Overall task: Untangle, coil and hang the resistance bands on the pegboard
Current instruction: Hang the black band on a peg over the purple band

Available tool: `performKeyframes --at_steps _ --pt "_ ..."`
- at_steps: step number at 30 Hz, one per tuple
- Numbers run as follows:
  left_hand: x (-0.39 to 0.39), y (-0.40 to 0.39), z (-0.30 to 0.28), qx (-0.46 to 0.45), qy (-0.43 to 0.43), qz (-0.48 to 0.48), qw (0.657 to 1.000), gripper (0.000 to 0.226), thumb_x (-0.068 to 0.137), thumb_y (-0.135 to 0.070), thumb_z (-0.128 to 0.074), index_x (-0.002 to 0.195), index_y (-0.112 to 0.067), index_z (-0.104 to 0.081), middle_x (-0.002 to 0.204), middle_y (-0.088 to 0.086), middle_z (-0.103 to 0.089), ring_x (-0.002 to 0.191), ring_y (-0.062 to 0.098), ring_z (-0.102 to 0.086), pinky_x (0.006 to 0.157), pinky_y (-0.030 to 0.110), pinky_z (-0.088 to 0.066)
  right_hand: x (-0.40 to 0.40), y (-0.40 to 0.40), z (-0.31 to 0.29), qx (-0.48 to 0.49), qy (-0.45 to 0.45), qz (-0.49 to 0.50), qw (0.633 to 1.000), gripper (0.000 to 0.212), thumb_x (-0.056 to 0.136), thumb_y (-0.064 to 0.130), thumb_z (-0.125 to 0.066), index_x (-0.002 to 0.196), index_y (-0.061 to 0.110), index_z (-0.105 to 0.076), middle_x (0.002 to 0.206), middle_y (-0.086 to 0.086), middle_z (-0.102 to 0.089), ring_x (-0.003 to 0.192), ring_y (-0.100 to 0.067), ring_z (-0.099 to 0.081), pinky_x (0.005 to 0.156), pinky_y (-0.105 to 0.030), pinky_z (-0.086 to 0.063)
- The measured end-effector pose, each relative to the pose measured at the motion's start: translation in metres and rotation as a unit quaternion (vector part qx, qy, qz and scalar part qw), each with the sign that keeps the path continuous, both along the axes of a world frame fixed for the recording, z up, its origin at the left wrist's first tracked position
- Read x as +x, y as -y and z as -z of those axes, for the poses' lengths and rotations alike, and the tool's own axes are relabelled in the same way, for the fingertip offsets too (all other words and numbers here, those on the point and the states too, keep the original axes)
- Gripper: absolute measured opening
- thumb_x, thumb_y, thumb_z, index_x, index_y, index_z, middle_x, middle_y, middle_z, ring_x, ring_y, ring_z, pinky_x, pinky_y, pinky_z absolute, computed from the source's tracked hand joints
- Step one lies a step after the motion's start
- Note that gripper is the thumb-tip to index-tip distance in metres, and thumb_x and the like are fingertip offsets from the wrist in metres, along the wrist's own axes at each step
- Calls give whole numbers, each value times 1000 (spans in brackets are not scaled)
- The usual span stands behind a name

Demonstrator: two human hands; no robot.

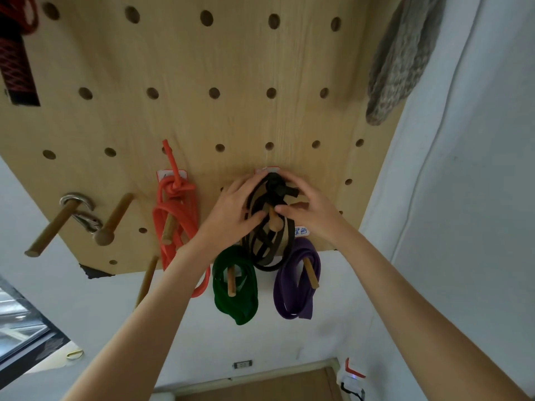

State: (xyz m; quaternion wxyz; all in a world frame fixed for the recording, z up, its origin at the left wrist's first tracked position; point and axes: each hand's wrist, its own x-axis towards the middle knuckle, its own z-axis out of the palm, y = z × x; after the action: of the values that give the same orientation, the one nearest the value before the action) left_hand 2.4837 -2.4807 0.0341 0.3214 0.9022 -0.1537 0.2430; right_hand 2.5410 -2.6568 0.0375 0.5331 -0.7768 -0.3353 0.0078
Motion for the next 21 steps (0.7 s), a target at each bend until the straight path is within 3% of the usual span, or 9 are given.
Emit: performKeyframes --at_steps 3,5,7,10,13,18,21 --pt "2 -1 0 -9 9 2 1000 61 86 0 -59 141 -10 -35 139 10 -43 126 21 -43 104 40 -41 5 -5 3 -53 126 18 990 57 89 7 -58 141 17 -37 132 -8 -43 123 -19 -42 103 -27 -38" --pt "5 -3 3 -3 8 -12 1000 58 87 -3 -59 140 -9 -37 134 12 -47 119 22 -50 97 38 -47 10 -7 5 -87 210 49 973 54 89 2 -56 139 14 -40 129 -13 -40 120 -23 -40 104 -22 -31" --pt "9 -3 5 13 14 -35 999 58 87 -6 -60 140 -7 -36 130 16 -46 109 26 -54 93 36 -49 14 -9 6 -118 242 61 961 49 92 5 -52 139 10 -40 125 -17 -40 113 -25 -44 101 -25 -35" --pt "14 0 6 36 24 -80 996 54 88 -8 -59 139 -7 -39 120 19 -43 93 26 -55 88 35 -50 15 -10 11 -135 232 59 962 52 95 13 -48 144 14 -31 129 -16 -45 110 -26 -52 96 -36 -44" --pt "12 1 9 36 26 -94 995 53 88 -9 -58 138 -6 -40 118 18 -44 82 20 -54 83 38 -52 13 -9 13 -73 183 70 978 54 94 16 -52 143 18 -31 131 -11 -42 113 -24 -51 94 -39 -48" --pt "10 0 13 -10 35 -58 998 61 86 0 -58 142 -10 -34 125 14 -44 94 24 -59 88 32 -51 18 -16 3 -83 239 37 967 46 90 8 -56 135 11 -46 120 -13 -43 107 -17 -48 90 -39 -51" --pt "13 1 14 -45 29 -70 996 60 87 -1 -57 141 -15 -36 123 13 -48 105 25 -57 92 30 -49 18 -16 9 -60 221 43 972 45 92 11 -55 135 11 -45 121 -13 -46 111 -22 -51 97 -39 -47"
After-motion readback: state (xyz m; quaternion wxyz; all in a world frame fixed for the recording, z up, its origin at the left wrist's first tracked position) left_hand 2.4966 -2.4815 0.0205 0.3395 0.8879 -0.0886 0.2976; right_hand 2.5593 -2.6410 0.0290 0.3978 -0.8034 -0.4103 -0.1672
